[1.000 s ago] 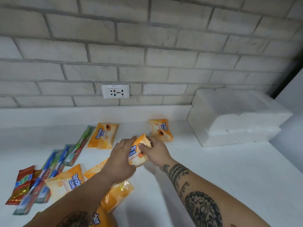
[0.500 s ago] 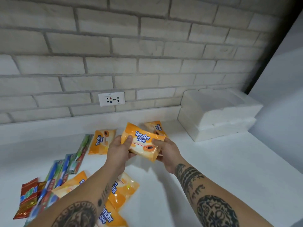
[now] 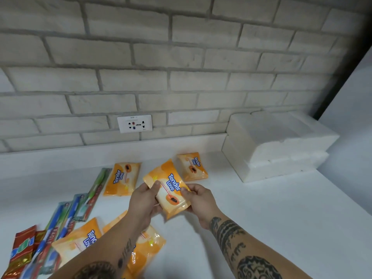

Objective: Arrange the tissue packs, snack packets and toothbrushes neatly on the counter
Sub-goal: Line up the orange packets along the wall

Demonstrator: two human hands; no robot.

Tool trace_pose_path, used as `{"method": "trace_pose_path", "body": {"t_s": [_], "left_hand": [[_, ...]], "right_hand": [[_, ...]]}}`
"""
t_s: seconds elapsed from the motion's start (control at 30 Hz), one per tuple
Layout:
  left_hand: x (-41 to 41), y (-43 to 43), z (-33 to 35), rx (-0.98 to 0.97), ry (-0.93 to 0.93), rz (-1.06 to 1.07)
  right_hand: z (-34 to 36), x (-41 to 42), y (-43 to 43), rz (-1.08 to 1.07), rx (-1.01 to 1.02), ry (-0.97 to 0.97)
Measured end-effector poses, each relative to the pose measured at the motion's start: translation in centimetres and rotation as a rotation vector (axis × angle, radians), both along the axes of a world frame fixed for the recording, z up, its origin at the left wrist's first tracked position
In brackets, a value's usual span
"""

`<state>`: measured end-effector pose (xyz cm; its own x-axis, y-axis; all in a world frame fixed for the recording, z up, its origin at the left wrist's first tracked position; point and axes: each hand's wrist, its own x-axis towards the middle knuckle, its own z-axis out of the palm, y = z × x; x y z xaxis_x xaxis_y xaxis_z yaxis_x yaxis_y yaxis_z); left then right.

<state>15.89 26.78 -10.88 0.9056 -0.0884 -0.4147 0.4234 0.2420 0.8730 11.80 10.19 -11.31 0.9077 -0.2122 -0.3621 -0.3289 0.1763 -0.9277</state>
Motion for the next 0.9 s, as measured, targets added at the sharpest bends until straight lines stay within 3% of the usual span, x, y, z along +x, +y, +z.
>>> {"method": "trace_pose_path", "body": {"t_s": [0.13, 0.23, 0.4, 0.67, 0.77, 0.9], "left_hand": [[1.2, 0.2, -1.1, 0.021, 0.030, 0.068], [1.8, -0.7, -1.5, 0.011, 0.058, 0.058], [3.5, -1.9, -2.6, 0.156, -0.006, 0.098], [8.0, -3.2, -2.8, 0.581, -0.047, 0.144], [9.2, -3.9, -3.3, 0.771, -0.032, 0.127], [10.7, -4.6, -4.5, 0.840, -0.082, 0.156]], "right_hand": [[-0.7, 1.5, -0.2, 0.094, -0.070, 0.024], [-1.6, 3.0, -0.2, 0.060, -0.011, 0.010], [-1.9, 4.8, 0.0, 0.060, 0.018, -0.027], [-3.0, 9.1, -4.2, 0.032, -0.806, -0.202], [-3.2, 10.7, -6.1, 0.242, -1.120, -0.130], [-3.8, 11.4, -7.2, 0.484, -1.274, -0.090]]}}
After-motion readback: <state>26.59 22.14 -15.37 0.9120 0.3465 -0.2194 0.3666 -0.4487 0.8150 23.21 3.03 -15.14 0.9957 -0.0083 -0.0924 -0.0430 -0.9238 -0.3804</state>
